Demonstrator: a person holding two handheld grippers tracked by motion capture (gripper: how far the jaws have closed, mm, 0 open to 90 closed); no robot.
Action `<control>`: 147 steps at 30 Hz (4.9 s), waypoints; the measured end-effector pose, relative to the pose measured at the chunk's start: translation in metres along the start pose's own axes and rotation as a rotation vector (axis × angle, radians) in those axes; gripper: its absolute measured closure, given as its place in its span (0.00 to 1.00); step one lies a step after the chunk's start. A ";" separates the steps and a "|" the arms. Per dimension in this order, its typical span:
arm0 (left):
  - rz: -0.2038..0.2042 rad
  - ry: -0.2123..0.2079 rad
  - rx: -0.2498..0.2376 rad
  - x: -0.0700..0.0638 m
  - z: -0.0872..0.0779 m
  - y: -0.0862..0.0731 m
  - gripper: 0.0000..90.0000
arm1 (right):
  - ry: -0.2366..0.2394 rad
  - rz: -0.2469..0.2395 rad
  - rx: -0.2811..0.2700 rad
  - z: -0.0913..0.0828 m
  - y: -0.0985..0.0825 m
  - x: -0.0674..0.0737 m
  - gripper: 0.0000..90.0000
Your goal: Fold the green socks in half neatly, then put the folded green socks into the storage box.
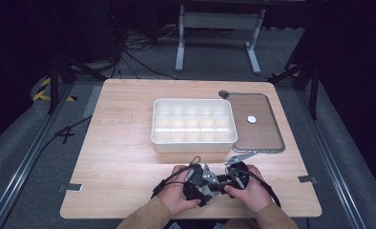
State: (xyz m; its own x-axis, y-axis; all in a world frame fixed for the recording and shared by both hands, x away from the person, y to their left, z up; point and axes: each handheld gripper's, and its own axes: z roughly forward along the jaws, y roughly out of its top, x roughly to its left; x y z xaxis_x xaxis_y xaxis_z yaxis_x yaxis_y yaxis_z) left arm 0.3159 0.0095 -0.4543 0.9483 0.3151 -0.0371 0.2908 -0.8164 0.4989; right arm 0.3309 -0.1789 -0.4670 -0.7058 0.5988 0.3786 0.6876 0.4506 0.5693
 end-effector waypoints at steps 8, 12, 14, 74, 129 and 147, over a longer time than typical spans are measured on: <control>-0.026 -0.018 -0.010 0.004 -0.008 -0.005 0.39 | 0.058 0.040 -0.015 0.001 0.001 -0.001 0.78; -0.034 -0.004 -0.016 0.013 -0.022 -0.010 0.43 | 0.047 0.026 -0.012 -0.001 0.003 0.001 0.80; -0.048 0.009 -0.023 0.019 -0.030 -0.014 0.43 | 0.043 0.022 -0.013 -0.004 0.005 0.001 0.80; -0.301 0.160 -0.140 0.078 -0.122 -0.067 0.43 | -0.243 -0.091 -0.066 -0.110 0.137 -0.056 0.79; -0.324 0.167 -0.139 0.079 -0.126 -0.075 0.42 | -0.372 -0.259 0.369 -0.014 0.143 -0.074 0.81; -0.333 0.181 -0.142 0.078 -0.129 -0.080 0.42 | -0.296 -0.285 0.407 -0.024 0.156 -0.073 0.52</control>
State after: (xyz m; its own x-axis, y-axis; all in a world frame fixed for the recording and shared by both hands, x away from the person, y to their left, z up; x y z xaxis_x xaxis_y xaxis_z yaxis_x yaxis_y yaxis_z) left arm 0.3502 0.1615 -0.3858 0.7637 0.6417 -0.0701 0.5461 -0.5844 0.6002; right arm 0.4855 -0.1682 -0.3877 -0.8356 0.5493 -0.0022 0.5284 0.8050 0.2699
